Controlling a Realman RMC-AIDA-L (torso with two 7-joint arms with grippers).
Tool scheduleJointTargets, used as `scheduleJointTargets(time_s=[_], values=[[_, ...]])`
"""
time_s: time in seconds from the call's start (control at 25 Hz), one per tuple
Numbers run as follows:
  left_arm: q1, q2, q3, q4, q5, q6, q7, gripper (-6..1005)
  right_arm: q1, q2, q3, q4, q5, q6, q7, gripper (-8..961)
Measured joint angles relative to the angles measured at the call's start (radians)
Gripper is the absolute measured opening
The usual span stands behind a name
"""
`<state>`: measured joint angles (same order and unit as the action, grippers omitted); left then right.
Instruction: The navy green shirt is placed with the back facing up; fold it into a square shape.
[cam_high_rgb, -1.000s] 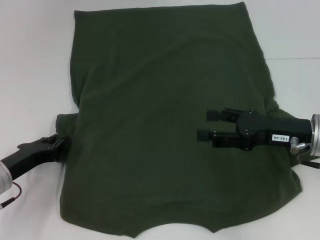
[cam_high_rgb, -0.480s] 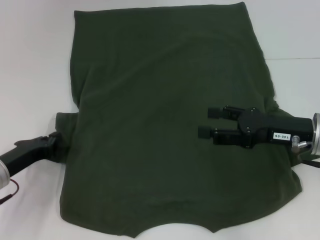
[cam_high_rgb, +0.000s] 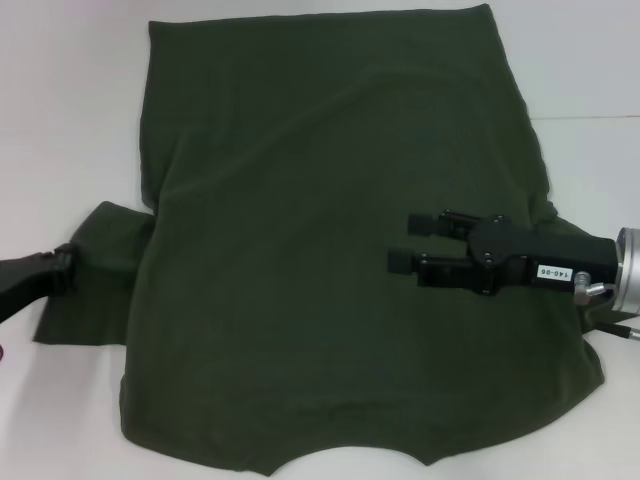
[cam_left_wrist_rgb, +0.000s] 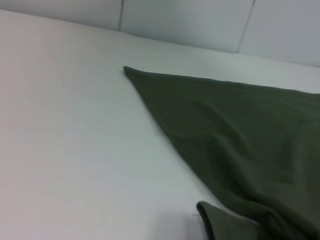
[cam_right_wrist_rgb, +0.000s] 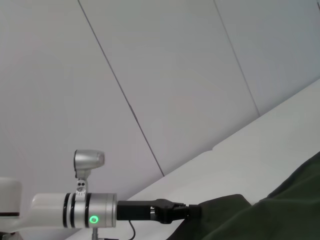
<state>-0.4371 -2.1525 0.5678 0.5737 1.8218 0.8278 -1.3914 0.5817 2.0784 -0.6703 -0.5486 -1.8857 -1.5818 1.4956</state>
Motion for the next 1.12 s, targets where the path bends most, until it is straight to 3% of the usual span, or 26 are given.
scheduleJointTargets(time_s=[0.52,1.12], values=[[-0.017,0.016,-0.001,0.039,0.003,-0.054,0.004,-1,-0.002,0.006,0.000,0.007,0.014,0.001,0.000,896],[-0.034,0.006,0.002,0.095,-0.004,-0.159,0.044,-1,-0.002,0.006,0.000,0.030,0.023,0.002,-0.009,896]])
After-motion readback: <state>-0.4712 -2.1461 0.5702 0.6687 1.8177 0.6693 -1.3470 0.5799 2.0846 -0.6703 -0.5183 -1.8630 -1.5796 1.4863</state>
